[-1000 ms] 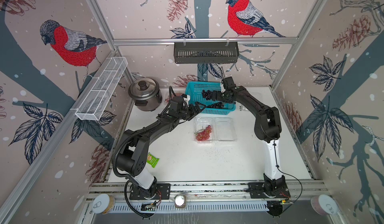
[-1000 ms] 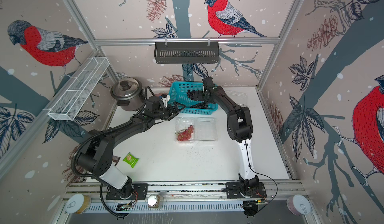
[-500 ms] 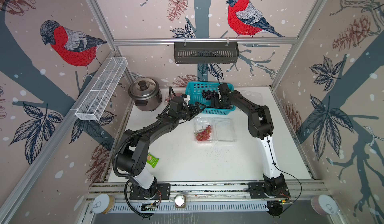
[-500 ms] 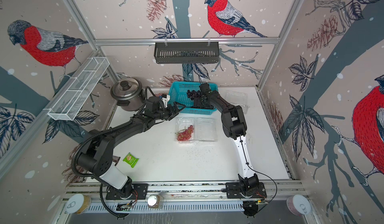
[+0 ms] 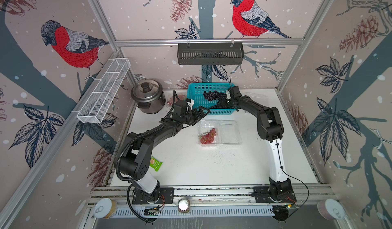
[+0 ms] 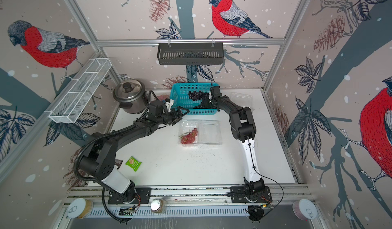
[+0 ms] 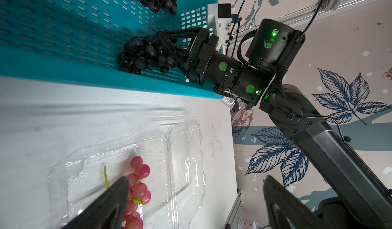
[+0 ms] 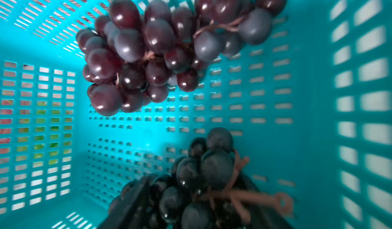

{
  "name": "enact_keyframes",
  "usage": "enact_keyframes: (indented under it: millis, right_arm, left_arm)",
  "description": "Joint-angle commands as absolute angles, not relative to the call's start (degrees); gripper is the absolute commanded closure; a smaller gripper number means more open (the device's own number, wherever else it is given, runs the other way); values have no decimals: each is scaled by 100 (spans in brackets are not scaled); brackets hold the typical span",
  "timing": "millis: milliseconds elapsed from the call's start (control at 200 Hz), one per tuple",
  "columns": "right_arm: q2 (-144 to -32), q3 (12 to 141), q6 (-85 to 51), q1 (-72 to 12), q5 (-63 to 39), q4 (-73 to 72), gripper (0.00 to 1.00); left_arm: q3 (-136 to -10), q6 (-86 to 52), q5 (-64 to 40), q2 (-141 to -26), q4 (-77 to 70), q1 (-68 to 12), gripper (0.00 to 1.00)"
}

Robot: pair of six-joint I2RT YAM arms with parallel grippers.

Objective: Pack grapes into containers
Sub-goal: Pick up the grape from the basket.

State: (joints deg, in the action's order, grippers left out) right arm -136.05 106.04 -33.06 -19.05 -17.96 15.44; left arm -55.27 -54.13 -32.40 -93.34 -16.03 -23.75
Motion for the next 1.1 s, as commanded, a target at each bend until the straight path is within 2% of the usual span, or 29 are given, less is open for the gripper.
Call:
enact_keyframes:
  millis: [0, 125, 600, 1096]
  right_arm:
    - [-13537, 10521, -3334, -1879, -1907, 1782, 47]
    - [-13448, 10477, -3294, -1848, -1966, 1682, 57]
    - [-13039, 10475, -3333, -1808, -2162, 1507, 66]
    - [-12677, 10608, -3195, -1807, -2083, 1730, 69]
  left_arm:
    - [-5514, -5467, -3313, -9297, -1816, -2364, 3]
    - [-5489, -5467, -3302, -9268, -1795, -2364, 3]
    - [-5431, -5427, -3243, -9139, -1667, -2364, 3]
    - [-5361, -5441, -3164, -8948, -1602, -2363, 3]
